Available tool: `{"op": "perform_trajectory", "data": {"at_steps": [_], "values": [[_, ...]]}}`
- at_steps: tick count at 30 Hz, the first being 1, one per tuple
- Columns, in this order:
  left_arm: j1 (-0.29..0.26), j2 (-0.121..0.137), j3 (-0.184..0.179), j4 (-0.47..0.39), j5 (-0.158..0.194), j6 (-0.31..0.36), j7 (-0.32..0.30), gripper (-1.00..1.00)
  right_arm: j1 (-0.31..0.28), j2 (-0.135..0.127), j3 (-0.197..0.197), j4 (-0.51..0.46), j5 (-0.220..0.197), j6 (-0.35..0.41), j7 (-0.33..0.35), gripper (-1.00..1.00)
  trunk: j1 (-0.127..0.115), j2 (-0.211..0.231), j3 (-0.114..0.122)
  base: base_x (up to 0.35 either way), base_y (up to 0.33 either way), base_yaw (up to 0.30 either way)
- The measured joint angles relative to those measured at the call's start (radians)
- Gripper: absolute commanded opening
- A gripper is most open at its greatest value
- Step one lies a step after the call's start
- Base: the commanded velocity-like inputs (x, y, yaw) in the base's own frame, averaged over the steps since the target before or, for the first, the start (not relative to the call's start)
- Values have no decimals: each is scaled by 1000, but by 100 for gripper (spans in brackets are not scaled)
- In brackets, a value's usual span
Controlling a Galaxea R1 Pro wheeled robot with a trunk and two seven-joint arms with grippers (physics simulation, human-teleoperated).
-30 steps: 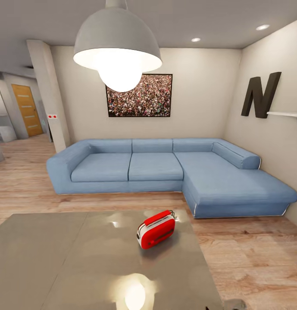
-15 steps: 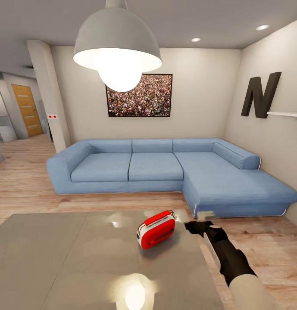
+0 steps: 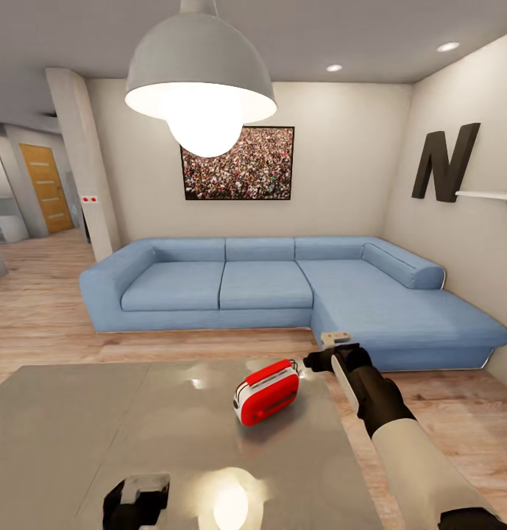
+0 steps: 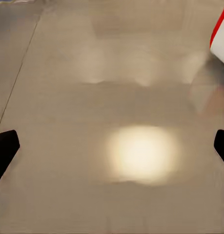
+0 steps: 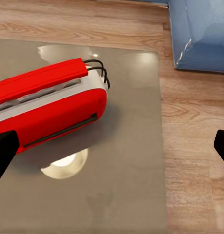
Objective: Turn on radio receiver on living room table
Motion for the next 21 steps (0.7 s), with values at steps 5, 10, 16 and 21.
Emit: {"op": "perform_trajectory", "data": {"at_steps": [5,10,16,21], "values": [[-71,3,0,-55,-4,150,-2,100,0,-9,-1,-2,2,4,-2,100,0,0,0,0,0,0],[-130,4,3,-44,-3,279,-2,100,0,-11,1,-3,2,1,-4,100,0,0,0,0,0,0],[-135,3,3,-31,-4,291,-2,100,0,-10,4,-1,1,-1,-7,100,0,0,0,0,0,0],[-135,3,3,-29,-5,291,2,100,0,-10,4,-1,1,0,-6,100,0,0,0,0,0,0]]}}
